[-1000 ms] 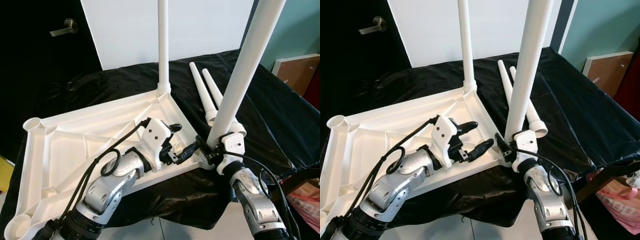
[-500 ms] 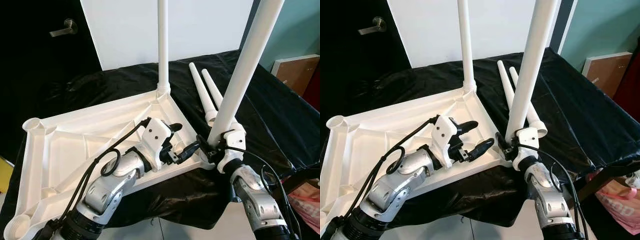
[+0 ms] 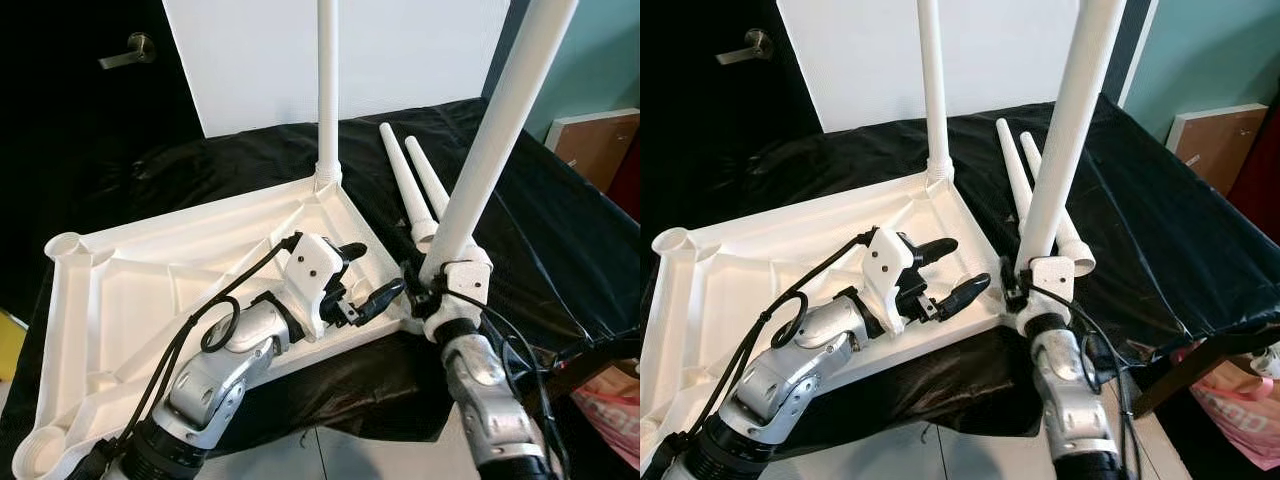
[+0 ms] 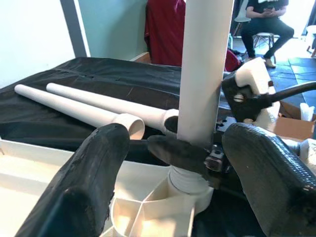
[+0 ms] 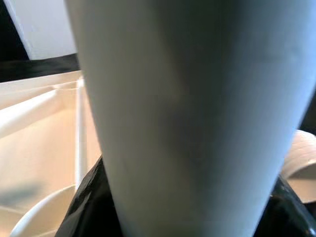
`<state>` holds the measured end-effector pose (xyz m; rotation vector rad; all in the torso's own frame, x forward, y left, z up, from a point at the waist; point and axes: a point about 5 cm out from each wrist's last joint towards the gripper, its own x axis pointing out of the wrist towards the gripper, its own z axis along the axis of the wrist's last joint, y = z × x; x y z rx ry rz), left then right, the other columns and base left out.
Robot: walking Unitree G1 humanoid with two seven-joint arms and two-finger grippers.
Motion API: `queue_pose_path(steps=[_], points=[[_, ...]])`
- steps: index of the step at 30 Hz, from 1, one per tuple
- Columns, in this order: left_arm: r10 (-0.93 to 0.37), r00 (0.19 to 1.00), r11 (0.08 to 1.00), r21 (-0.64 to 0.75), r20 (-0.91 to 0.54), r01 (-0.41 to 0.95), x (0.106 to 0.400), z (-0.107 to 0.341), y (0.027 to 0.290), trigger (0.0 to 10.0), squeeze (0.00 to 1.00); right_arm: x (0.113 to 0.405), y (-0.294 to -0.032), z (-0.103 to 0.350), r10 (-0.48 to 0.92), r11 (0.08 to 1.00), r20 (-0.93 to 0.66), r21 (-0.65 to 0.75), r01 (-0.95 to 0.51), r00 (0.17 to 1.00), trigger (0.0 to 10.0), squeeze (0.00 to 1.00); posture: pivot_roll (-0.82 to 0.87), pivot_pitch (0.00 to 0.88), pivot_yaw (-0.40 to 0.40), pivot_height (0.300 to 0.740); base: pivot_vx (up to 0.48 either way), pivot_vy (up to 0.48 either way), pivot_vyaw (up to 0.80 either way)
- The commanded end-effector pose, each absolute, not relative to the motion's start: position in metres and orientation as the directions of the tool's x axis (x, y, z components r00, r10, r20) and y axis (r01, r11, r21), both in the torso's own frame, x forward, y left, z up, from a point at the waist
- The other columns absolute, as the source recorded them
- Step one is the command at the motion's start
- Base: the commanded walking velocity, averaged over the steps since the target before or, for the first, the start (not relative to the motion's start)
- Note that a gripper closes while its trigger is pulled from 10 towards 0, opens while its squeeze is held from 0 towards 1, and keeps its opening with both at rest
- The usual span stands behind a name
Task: Building children table
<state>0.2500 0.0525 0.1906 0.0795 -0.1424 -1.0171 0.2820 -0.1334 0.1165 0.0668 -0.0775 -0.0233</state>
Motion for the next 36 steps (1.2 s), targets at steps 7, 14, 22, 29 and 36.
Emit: queue_pose_path(steps=[7, 14, 22, 29, 36], points=[[-0.868, 0.489, 0.496, 0.147, 0.082, 0.856, 0.25, 0.194, 0.051, 10.0, 0.0, 0.28, -0.135, 0.099, -0.116, 0.981, -0.021, 0.156, 0.118, 0.993, 10.0, 0.0, -0.14, 0.044, 0.027, 0.74, 0.0, 0.0, 0.0], [-0.868, 0.49, 0.497, 0.149, 0.084, 0.855, 0.251, 0.195, 0.051, 10.0, 0.0, 0.28, -0.133, 0.108, -0.083, 0.985, 0.053, 0.157, 0.074, 0.995, 10.0, 1.0, -0.14, 0.042, 0.024, 0.74, 0.0, 0.0, 0.0], [-0.867, 0.49, 0.499, 0.149, 0.093, 0.854, 0.253, 0.195, 0.048, 10.0, 0.0, 0.285, -0.145, 0.13, 0.102, 0.99, 0.182, 0.079, -0.118, 0.978, 10.0, 0.0, -0.16, 0.032, 0.018, 0.74, 0.0, 0.0, 0.0], [-0.871, 0.481, 0.491, 0.153, 0.097, 0.858, 0.253, 0.195, 0.045, 10.0, 0.0, 0.29, -0.163, 0.137, 0.358, 0.933, 0.154, -0.024, -0.358, 0.921, 10.0, 0.0, -0.17, 0.028, 0.02, 0.74, 0.0, 0.0, 0.0], [-0.871, 0.48, 0.491, 0.152, 0.103, 0.858, 0.255, 0.196, 0.043, 10.0, 0.0, 0.297, -0.179, 0.135, 0.505, 0.861, 0.059, -0.105, -0.498, 0.861, 10.0, 0.0, -0.17, 0.023, 0.018, 0.74, 0.0, 0.0, 0.0]])
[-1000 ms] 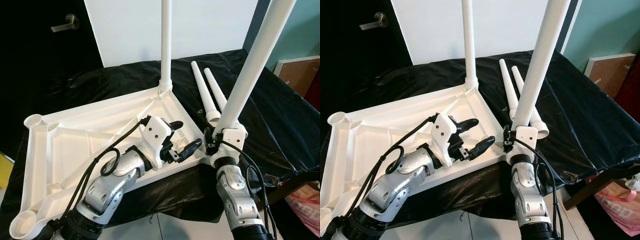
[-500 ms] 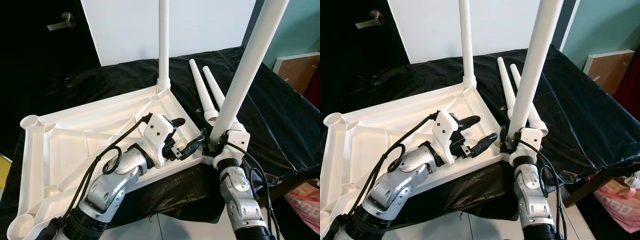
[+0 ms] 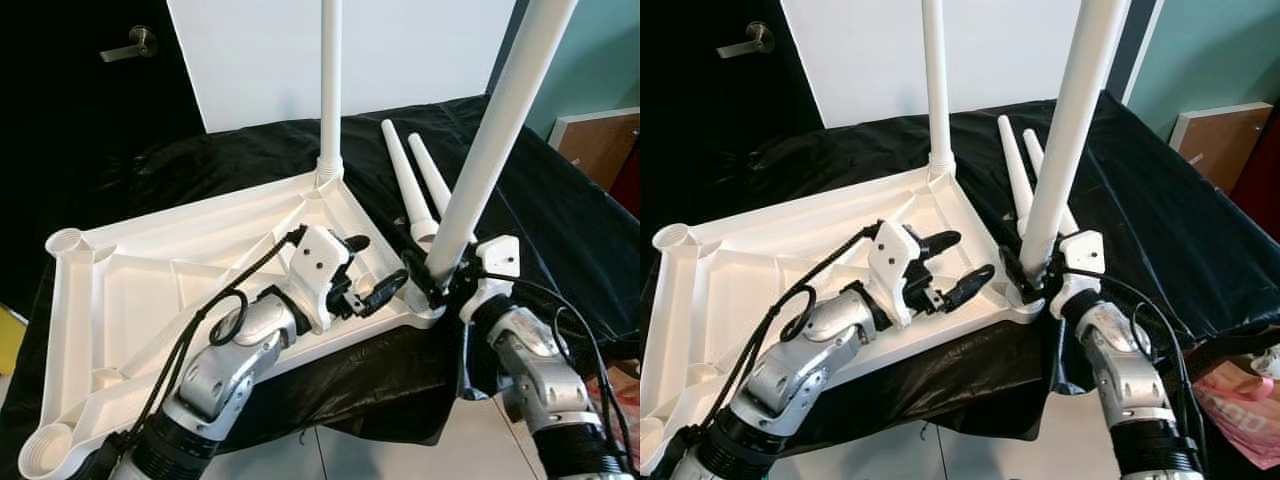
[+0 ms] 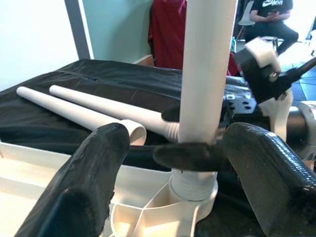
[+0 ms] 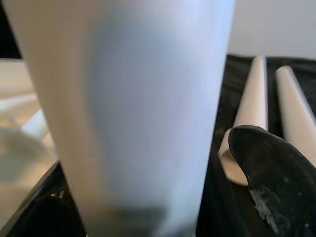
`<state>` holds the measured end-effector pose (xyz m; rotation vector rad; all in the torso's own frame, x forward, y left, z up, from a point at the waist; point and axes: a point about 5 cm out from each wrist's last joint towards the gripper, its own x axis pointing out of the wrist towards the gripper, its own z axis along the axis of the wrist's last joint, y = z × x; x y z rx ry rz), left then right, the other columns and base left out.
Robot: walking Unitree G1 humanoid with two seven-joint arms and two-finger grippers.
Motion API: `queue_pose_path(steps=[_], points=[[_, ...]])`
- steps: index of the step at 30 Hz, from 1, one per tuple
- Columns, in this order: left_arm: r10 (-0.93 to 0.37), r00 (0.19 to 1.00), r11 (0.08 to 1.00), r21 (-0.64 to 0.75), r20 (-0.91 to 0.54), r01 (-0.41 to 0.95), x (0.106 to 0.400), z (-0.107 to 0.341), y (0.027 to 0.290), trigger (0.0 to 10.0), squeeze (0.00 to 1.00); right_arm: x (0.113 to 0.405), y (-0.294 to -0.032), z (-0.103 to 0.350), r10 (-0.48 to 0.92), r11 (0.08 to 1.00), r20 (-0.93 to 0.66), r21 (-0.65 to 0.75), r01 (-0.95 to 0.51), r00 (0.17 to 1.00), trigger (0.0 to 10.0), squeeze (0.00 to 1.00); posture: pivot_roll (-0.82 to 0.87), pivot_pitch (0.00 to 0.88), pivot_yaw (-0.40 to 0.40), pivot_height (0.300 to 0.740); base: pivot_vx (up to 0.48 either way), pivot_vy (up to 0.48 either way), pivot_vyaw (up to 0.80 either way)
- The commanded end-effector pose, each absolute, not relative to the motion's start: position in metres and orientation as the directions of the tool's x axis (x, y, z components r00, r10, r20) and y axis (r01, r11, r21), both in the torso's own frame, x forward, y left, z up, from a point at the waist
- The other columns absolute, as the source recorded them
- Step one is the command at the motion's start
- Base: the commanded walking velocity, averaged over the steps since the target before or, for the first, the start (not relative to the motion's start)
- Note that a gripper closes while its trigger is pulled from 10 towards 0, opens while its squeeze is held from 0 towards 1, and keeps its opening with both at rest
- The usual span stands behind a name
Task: Building children table
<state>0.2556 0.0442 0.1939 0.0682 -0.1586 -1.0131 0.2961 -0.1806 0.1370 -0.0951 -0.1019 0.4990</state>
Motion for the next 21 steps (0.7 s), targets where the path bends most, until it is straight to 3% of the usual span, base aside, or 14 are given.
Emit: queue_pose_path(steps=[1, 10, 12, 13, 14, 21], points=[[-0.872, 0.478, 0.489, 0.153, 0.102, 0.859, 0.255, 0.195, 0.043, 10.0, 0.0, 0.299, -0.18, 0.134, 0.529, 0.845, 0.037, -0.119, -0.522, 0.848, 10.0, 0.0, -0.18, 0.017, 0.018, 0.74, 0.0, 0.0, 0.0], [-0.876, 0.471, 0.481, 0.155, 0.102, 0.863, 0.255, 0.195, 0.041, 10.0, 0.0, 0.309, -0.18, 0.126, 0.605, 0.787, -0.03, -0.134, -0.603, 0.796, 10.0, 0.0, -0.17, 0.006, 0.017, 0.74, 0.0, 0.0, 0.0], [-0.878, 0.468, 0.478, 0.164, 0.098, 0.863, 0.255, 0.195, 0.04, 10.0, 0.0, 0.315, -0.175, 0.127, 0.623, 0.773, -0.026, -0.133, -0.621, 0.781, 4.5, 0.0, -0.17, 0.003, 0.016, 0.74, 0.0, 0.0, 0.0], [-0.878, 0.468, 0.478, 0.164, 0.098, 0.863, 0.255, 0.195, 0.04, 10.0, 0.0, 0.315, -0.175, 0.127, 0.623, 0.773, -0.026, -0.133, -0.621, 0.781, 4.5, 0.0, -0.17, 0.003, 0.016, 0.74, 0.0, 0.0, 0.0], [-0.878, 0.468, 0.478, 0.166, 0.1, 0.863, 0.255, 0.196, 0.04, 10.0, 0.0, 0.317, -0.173, 0.127, 0.635, 0.764, -0.024, -0.131, -0.632, 0.772, 0.0, 0.0, -0.16, 0.0, 0.012, 0.74, 0.0, 0.0, 0.0], [-0.873, 0.477, 0.488, 0.178, 0.103, 0.855, 0.256, 0.197, 0.041, 10.0, 0.0, 0.319, -0.173, 0.119, 0.647, 0.754, -0.049, -0.103, -0.649, 0.761, 0.0, 0.0, -0.14, 0.0, 0.003, 0.74, 0.0, 0.0, 0.0]])
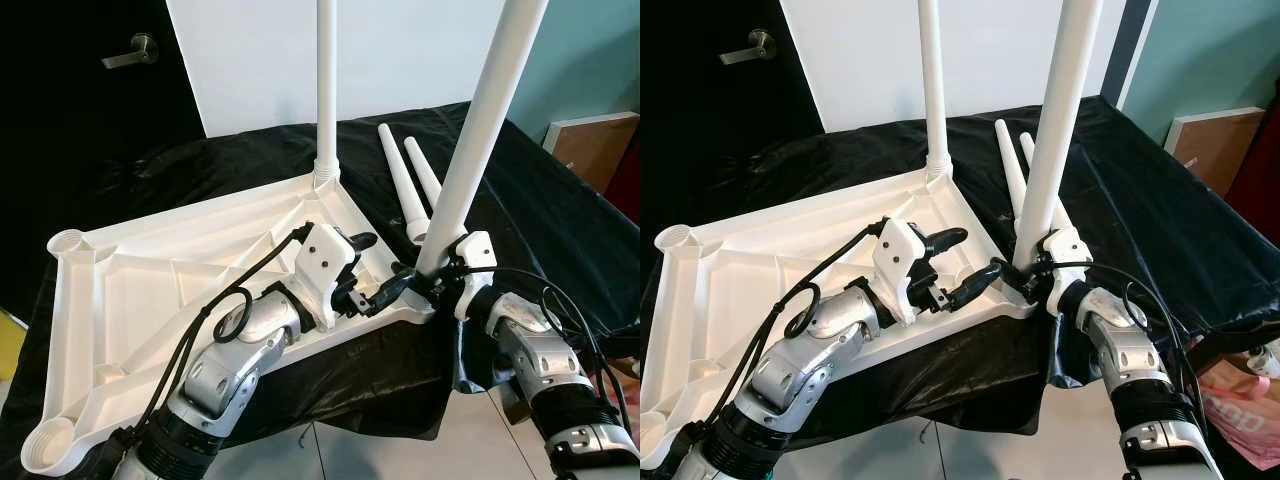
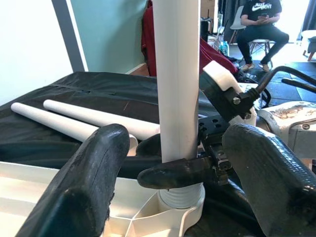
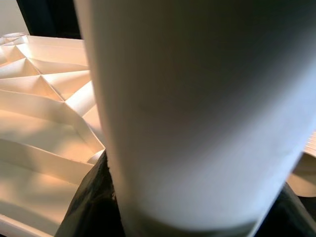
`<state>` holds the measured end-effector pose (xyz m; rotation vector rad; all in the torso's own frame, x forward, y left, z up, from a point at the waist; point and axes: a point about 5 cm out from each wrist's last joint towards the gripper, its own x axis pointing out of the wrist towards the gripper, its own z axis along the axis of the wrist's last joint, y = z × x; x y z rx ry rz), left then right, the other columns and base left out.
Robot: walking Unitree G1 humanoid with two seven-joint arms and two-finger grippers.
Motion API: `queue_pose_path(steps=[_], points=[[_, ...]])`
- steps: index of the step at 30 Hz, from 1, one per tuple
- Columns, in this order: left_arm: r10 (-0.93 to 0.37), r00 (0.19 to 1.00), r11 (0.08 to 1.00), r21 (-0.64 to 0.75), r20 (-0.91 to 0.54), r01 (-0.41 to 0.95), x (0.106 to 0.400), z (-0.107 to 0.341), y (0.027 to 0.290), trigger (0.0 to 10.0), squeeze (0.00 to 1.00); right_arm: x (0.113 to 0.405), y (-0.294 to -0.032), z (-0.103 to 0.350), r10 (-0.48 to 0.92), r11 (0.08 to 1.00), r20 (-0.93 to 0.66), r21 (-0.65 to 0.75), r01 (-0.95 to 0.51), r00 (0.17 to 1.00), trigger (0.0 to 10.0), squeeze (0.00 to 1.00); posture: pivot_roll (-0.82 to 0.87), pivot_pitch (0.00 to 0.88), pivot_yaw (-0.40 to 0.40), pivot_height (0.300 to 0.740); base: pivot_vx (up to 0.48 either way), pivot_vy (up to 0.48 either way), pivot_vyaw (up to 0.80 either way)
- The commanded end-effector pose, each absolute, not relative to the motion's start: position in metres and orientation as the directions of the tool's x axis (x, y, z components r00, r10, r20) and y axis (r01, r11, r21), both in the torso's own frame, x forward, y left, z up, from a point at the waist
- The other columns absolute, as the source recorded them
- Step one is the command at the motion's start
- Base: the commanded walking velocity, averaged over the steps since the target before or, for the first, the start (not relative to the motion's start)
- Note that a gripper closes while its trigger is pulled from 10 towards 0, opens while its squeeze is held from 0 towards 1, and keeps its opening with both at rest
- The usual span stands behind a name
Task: Building children table
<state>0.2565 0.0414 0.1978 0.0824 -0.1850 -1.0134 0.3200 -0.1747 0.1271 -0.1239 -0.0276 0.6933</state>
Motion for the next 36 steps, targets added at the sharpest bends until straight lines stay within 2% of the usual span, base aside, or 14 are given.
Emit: queue_pose_path(steps=[1, 4, 5, 6, 7, 11, 14, 15, 19, 20, 27, 32, 34, 36], points=[[-0.873, 0.477, 0.488, 0.179, 0.104, 0.854, 0.256, 0.197, 0.041, 10.0, 0.0, 0.319, -0.173, 0.116, 0.646, 0.755, -0.058, -0.096, -0.649, 0.761, 0.0, 0.0, -0.14, 0.0, 0.002, 0.74, 0.0, 0.0, 0.0], [-0.872, 0.478, 0.489, 0.18, 0.105, 0.853, 0.256, 0.198, 0.041, 10.0, 0.0, 0.318, -0.173, 0.113, 0.641, 0.759, -0.067, -0.087, -0.645, 0.764, 0.0, 0.0, -0.14, 0.0, 0.001, 0.74, 0.0, 0.0, 0.0], [-0.871, 0.479, 0.491, 0.181, 0.107, 0.852, 0.256, 0.198, 0.042, 10.0, 0.0, 0.317, -0.174, 0.11, 0.631, 0.769, -0.073, -0.076, -0.635, 0.772, 3.9, 0.0, -0.14, 0.0, -0.001, 0.74, 0.0, 0.0, 0.0], [-0.871, 0.479, 0.491, 0.181, 0.107, 0.852, 0.256, 0.198, 0.042, 10.0, 0.0, 0.317, -0.174, 0.11, 0.631, 0.769, -0.073, -0.076, -0.635, 0.772, 3.9, 0.0, -0.14, 0.0, -0.001, 0.74, 0.0, 0.0, 0.0], [-0.871, 0.48, 0.492, 0.182, 0.107, 0.851, 0.256, 0.198, 0.042, 10.0, 0.0, 0.316, -0.175, 0.107, 0.616, 0.781, -0.078, -0.067, -0.62, 0.784, 10.0, 0.0, -0.14, 0.0, -0.002, 0.74, 0.0, 0.0, 0.0], [-0.87, 0.481, 0.493, 0.183, 0.107, 0.851, 0.256, 0.198, 0.042, 10.0, 0.0, 0.315, -0.175, 0.104, 0.592, 0.801, -0.077, -0.052, -0.596, 0.802, 10.0, 0.0, -0.14, 0.0, -0.003, 0.74, 0.0, 0.0, 0.0], [-0.87, 0.481, 0.493, 0.184, 0.107, 0.85, 0.256, 0.197, 0.042, 10.0, 0.0, 0.314, -0.175, 0.098, 0.499, 0.857, -0.103, -0.088, -0.508, 0.86, 10.0, 0.0, -0.14, 0.0, -0.005, 0.74, 0.0, 0.0, 0.0], [-0.871, 0.48, 0.492, 0.184, 0.106, 0.851, 0.256, 0.196, 0.041, 10.0, 0.0, 0.314, -0.176, 0.094, 0.422, 0.898, -0.11, -0.087, -0.432, 0.9, 10.0, 0.0, -0.15, 0.0, -0.006, 0.74, 0.0, 0.0, 0.0], [-0.872, 0.479, 0.49, 0.183, 0.106, 0.852, 0.256, 0.196, 0.04, 10.0, 0.0, 0.313, -0.175, 0.092, 0.363, 0.926, -0.108, -0.072, -0.372, 0.925, 10.0, 0.0, -0.16, 0.0, -0.004, 0.74, 0.0, 0.0, 0.0], [-0.874, 0.473, 0.485, 0.183, 0.106, 0.855, 0.255, 0.195, 0.038, 10.0, 0.0, 0.308, -0.171, 0.084, 0.219, 0.975, -0.115, -0.012, -0.222, 0.969, 10.0, 0.0, -0.17, 0.0, -0.001, 0.74, 0.0, 0.0, 0.0], [-0.882, 0.46, 0.471, 0.189, 0.101, 0.862, 0.256, 0.194, 0.035, 10.0, 0.0, 0.301, -0.164, 0.077, -0.006, 1.0, -0.109, 0.026, 0.009, 0.994, 10.0, 0.0, -0.18, 0.0, 0.002, 0.74, 0.0, 0.0, 0.0], [-0.883, 0.458, 0.469, 0.188, 0.102, 0.863, 0.256, 0.194, 0.035, 10.0, 0.0, 0.301, -0.163, 0.076, -0.062, 0.997, -0.114, 0.04, 0.067, 0.992, 10.0, 0.0, -0.19, 0.0, 0.004, 0.74, 0.0, 0.0, 0.0], [-0.889, 0.445, 0.458, 0.184, 0.105, 0.87, 0.254, 0.194, 0.031, 10.0, 0.0, 0.301, -0.145, 0.079, -0.094, 0.991, -0.099, 0.082, 0.103, 0.991, 10.0, 0.0, -0.19, 0.0, 0.009, 0.74, 0.0, 0.0, 0.0], [-0.889, 0.445, 0.458, 0.184, 0.105, 0.87, 0.254, 0.194, 0.031, 10.0, 0.0, 0.301, -0.145, 0.079, -0.094, 0.991, -0.099, 0.082, 0.103, 0.991, 10.0, 0.0, -0.19, 0.0, 0.009, 0.74, 0.0, 0.0, 0.0]])
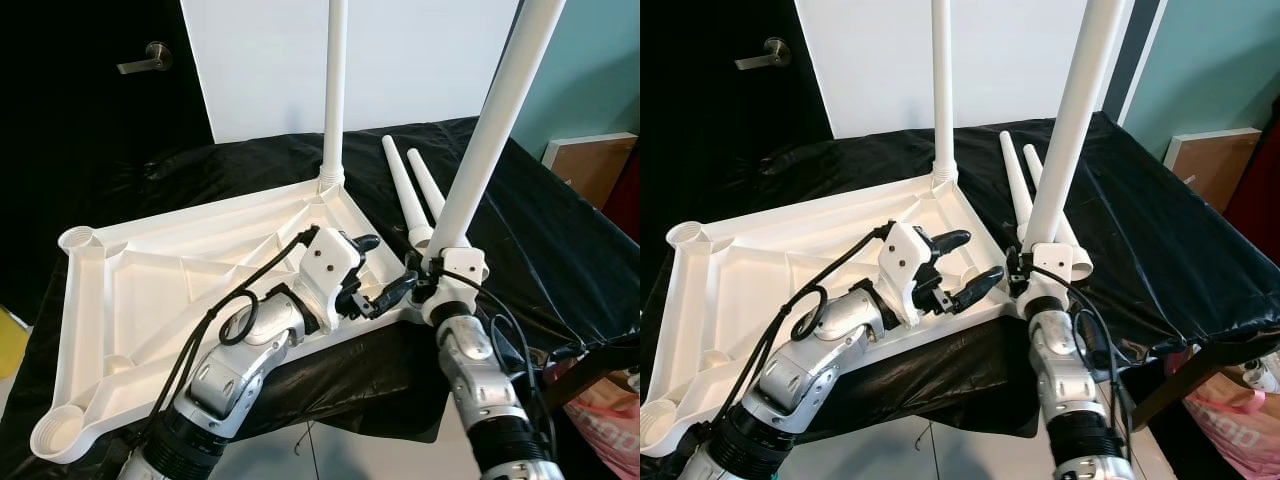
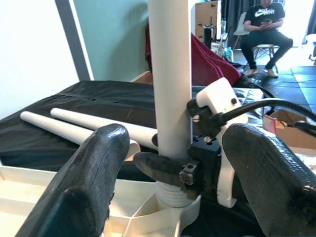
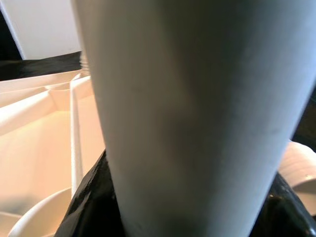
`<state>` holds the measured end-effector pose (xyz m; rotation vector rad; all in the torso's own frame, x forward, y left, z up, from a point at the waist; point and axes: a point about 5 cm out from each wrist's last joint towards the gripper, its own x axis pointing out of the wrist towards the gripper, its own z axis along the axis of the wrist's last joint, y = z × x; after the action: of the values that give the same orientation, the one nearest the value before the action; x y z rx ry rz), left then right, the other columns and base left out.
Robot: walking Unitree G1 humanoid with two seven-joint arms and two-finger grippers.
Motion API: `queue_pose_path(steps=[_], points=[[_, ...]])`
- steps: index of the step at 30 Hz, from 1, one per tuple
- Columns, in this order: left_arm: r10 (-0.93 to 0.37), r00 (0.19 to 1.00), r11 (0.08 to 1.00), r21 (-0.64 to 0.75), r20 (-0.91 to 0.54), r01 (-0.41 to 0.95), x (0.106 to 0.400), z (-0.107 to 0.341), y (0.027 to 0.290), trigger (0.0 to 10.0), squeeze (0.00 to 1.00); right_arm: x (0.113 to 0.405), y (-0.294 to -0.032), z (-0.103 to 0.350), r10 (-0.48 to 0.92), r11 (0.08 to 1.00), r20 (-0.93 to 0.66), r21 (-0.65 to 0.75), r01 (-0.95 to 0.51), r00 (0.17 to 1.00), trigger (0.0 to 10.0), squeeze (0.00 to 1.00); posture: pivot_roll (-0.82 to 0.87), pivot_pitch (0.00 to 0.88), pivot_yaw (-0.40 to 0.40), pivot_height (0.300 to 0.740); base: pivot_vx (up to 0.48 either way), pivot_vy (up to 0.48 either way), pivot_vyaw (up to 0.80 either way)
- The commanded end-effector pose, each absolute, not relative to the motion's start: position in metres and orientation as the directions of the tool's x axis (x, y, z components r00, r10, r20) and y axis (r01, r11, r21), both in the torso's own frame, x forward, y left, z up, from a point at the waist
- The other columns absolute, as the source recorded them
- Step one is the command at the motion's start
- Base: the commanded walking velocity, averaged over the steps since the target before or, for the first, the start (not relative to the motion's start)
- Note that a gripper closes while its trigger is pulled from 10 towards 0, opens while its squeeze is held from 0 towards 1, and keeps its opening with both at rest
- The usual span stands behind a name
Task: Building children table
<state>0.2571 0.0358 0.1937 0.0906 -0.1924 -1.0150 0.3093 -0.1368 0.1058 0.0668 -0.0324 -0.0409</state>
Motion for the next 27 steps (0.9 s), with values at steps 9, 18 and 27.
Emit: queue_pose_path(steps=[9, 18, 27], points=[[-0.893, 0.438, 0.45, 0.187, 0.107, 0.873, 0.253, 0.193, 0.031, 10.0, 0.0, 0.295, -0.136, 0.088, -0.129, 0.984, -0.07, 0.117, 0.136, 0.989, 10.0, 0.0, -0.19, 0.0, 0.008, 0.74, 0.0, 0.0, 0.0], [-0.89, 0.444, 0.456, 0.191, 0.105, 0.869, 0.255, 0.193, 0.032, 10.0, 0.0, 0.301, -0.14, 0.105, -0.097, 0.995, 0.041, 0.038, 0.095, 0.994, 10.0, 0.99, -0.19, 0.0, 0.001, 0.74, 0.0, 0.0, 0.0], [-0.891, 0.442, 0.454, 0.19, 0.102, 0.87, 0.255, 0.192, 0.03, 10.0, 0.0, 0.298, -0.152, 0.112, 0.071, 0.997, 0.09, 0.007, -0.072, 0.993, 10.0, 1.0, -0.19, 0.0, 0.013, 0.74, 0.0, 0.0, 0.0]])
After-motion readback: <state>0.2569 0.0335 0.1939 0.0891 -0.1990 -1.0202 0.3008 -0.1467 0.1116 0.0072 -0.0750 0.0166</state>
